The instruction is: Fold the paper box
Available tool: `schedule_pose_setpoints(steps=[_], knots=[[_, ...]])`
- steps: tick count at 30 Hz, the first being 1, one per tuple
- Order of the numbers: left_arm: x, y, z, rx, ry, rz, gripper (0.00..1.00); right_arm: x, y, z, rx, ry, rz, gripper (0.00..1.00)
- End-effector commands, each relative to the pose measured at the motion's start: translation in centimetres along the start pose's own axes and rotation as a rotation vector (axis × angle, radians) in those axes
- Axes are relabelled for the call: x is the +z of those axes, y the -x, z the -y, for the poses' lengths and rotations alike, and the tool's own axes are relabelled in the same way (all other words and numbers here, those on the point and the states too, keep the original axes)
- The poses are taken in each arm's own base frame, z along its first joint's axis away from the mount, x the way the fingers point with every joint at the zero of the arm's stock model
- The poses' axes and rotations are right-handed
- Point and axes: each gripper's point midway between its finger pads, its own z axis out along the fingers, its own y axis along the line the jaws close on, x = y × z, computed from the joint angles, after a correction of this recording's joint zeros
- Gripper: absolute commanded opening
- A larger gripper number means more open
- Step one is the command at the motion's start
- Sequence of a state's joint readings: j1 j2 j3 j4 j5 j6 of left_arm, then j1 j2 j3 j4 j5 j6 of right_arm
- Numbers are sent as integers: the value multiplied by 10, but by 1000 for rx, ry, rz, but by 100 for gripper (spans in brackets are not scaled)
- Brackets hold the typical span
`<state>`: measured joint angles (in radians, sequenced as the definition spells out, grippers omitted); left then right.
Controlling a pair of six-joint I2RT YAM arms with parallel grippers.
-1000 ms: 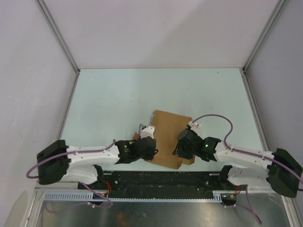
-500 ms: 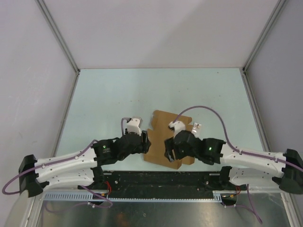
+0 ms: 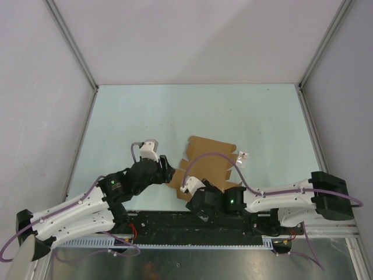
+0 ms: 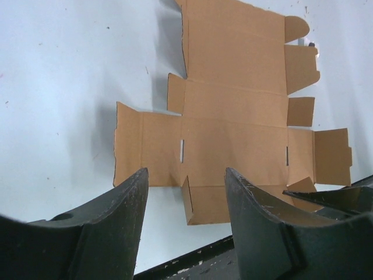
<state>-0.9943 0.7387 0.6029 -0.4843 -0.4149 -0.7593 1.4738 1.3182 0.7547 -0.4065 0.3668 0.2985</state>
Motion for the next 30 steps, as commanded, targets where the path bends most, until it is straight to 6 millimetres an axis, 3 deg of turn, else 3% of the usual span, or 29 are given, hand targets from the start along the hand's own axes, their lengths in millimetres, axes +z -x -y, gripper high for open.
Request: schedule_pose_setpoints(steps=[1, 7, 26, 30], knots=[[1, -5, -4, -1, 7, -21, 60, 10, 18, -1, -47, -37, 62, 76], [1, -6, -6, -4, 12, -18, 60, 23, 11, -3, -97, -33, 33, 69], [1, -5, -8, 7, 18, -9, 60, 46, 4, 14, -54, -60, -15, 50], [1, -6, -9, 5, 19, -10, 60, 45, 7, 16, -27, -55, -13, 38]])
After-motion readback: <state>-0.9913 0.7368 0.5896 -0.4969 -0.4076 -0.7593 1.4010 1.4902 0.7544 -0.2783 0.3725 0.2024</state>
